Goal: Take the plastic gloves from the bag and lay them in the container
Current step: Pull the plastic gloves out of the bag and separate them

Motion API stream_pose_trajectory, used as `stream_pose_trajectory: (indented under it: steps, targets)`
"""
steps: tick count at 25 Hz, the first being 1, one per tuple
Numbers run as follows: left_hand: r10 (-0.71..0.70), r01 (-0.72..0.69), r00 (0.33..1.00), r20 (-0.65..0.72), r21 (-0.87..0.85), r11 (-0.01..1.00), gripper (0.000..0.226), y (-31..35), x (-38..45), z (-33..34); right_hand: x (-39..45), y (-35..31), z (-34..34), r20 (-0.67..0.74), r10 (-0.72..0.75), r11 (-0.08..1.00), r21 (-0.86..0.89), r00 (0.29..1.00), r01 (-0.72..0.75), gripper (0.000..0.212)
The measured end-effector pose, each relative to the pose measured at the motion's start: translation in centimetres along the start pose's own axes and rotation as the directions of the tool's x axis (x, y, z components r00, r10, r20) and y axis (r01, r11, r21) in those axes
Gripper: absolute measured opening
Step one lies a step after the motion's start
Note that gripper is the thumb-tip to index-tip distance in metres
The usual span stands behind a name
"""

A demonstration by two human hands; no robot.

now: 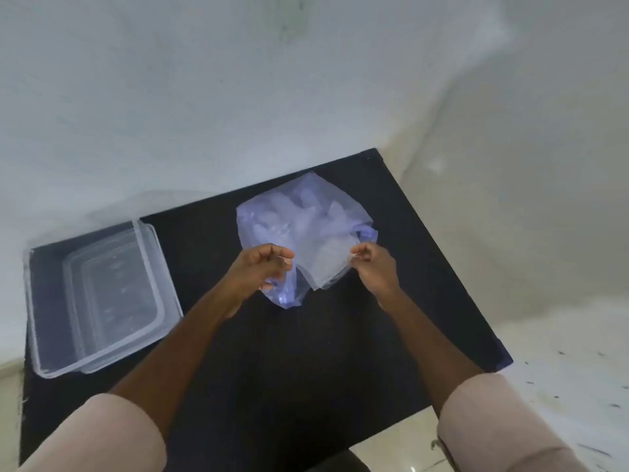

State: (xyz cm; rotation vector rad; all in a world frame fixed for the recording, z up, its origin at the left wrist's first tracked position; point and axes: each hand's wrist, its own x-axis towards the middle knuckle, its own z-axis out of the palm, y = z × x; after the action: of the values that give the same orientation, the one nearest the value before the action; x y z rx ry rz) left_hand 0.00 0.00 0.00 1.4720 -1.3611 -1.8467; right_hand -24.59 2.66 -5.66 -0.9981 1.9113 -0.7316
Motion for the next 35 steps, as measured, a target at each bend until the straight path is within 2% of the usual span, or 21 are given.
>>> stream_pose_trajectory:
  steps: [1, 2, 4, 5, 6, 8, 10, 11, 13, 14, 15, 16, 17, 18, 24, 26, 29, 31, 33, 34, 35]
  targets:
    - [0.045, -0.038, 0.998, -0.042, 0.148, 0.988, 0.017, -0.5, 0.6, 0.7, 0.8, 0.4, 0.4, -0.056, -0.013, 0.998, -0.058, 0.998, 0.010, 0.024]
    - [0.113, -0.065, 0.988, -0.104, 0.386, 0.920, 0.021, -0.7, 1.2, 1.4, 1.6, 0.4, 0.6, -0.116, -0.036, 0.991, -0.132, 0.993, 0.020, 0.032]
    - [0.240, -0.057, 0.962, -0.128, 0.768, 0.638, 0.038, -2.0, 2.0, 3.8, 2.5, 0.2, 1.3, -0.159, -0.043, 0.986, -0.167, 0.986, 0.016, 0.049]
    - [0.257, -0.004, 0.955, -0.148, 0.859, 0.512, 0.048, -2.3, 2.4, 4.7, 3.3, 0.4, 1.6, -0.172, -0.015, 0.984, -0.178, 0.985, -0.016, 0.056]
    - [0.255, 0.051, 0.950, -0.179, 0.897, 0.440, 0.055, -2.3, 2.8, 5.5, 3.7, 0.1, 1.7, -0.179, 0.029, 0.974, -0.215, 0.983, -0.068, 0.060]
    - [0.231, 0.136, 0.945, -0.232, 0.920, 0.367, 0.066, -2.3, 4.1, 6.3, 4.7, -0.3, 2.1, -0.197, 0.043, 0.957, -0.274, 0.979, -0.097, 0.045]
    - [0.186, 0.177, 0.946, -0.265, 0.904, 0.390, 0.076, -2.1, 5.4, 6.5, 5.3, -0.3, 2.8, -0.202, -0.023, 0.974, -0.227, 0.979, -0.024, 0.019]
    - [0.156, 0.190, 0.946, -0.285, 0.874, 0.448, 0.079, -1.9, 6.0, 6.4, 5.4, -0.4, 3.1, -0.202, -0.049, 0.988, -0.153, 0.978, 0.018, 0.022]
    - [0.127, 0.191, 0.942, -0.309, 0.810, 0.554, 0.084, -1.2, 7.1, 5.7, 4.8, -1.3, 3.6, -0.194, 0.015, 0.979, 0.203, 0.981, 0.026, 0.024]
    - [0.137, 0.179, 0.939, -0.315, 0.789, 0.588, 0.087, -0.9, 7.4, 5.3, 4.3, -1.9, 4.1, -0.161, 0.112, 0.886, 0.463, 0.981, -0.025, 0.023]
    - [0.154, 0.161, 0.937, -0.315, 0.776, 0.610, 0.089, -0.7, 7.7, 5.0, 4.0, -2.4, 4.9, -0.074, 0.219, 0.724, 0.681, 0.973, -0.111, 0.024]
    - [0.167, 0.142, 0.937, -0.308, 0.769, 0.624, 0.092, -0.5, 7.7, 4.8, 3.8, -2.7, 5.8, 0.050, 0.293, 0.545, 0.812, 0.955, -0.210, 0.030]
    - [0.170, 0.131, 0.939, -0.300, 0.766, 0.630, 0.095, -0.5, 7.8, 4.6, 3.7, -3.2, 6.7, 0.139, 0.343, 0.444, 0.848, 0.929, -0.290, 0.038]
    - [0.166, 0.120, 0.943, -0.289, 0.760, 0.639, 0.098, -0.4, 7.8, 4.4, 3.7, -3.8, 7.3, 0.180, 0.375, 0.408, 0.849, 0.909, -0.337, 0.043]
    - [0.167, 0.119, 0.948, -0.270, 0.789, 0.603, 0.098, 0.6, 8.3, 3.0, 2.2, -5.6, 6.0, 0.036, 0.431, 0.548, 0.783, 0.902, -0.293, 0.028]
    - [0.160, 0.132, 0.951, -0.266, 0.813, 0.567, 0.097, 0.4, 8.4, 2.4, 0.1, -4.1, 5.2, 0.052, 0.477, 0.541, 0.769, 0.877, -0.340, 0.018]
    - [0.134, 0.130, 0.963, -0.236, 0.833, 0.538, 0.091, -0.3, 7.2, 2.0, -4.3, -1.0, 4.8, 0.049, 0.535, 0.552, 0.735, 0.844, -0.393, 0.015]
    - [0.193, 0.088, 0.959, -0.207, 0.867, 0.491, 0.083, -1.0, 5.2, 2.2, -7.6, 0.9, 5.1, 0.015, 0.551, 0.561, 0.734, 0.834, -0.384, 0.012]
    - [0.349, 0.031, 0.916, -0.196, 0.904, 0.425, 0.074, -2.5, 1.9, 2.5, -11.0, 2.6, 5.6, 0.008, 0.571, 0.539, 0.750, 0.821, -0.383, 0.012]
    - [0.418, 0.002, 0.883, -0.212, 0.893, 0.450, 0.070, -3.4, 0.4, 2.8, -11.9, 3.4, 5.9, 0.028, 0.585, 0.514, 0.761, 0.810, -0.397, 0.014]
    - [0.447, -0.027, 0.861, -0.243, 0.855, 0.517, 0.065, -4.8, -1.8, 3.1, -13.3, 4.1, 6.4, 0.040, 0.598, 0.491, 0.771, 0.801, -0.405, 0.017]
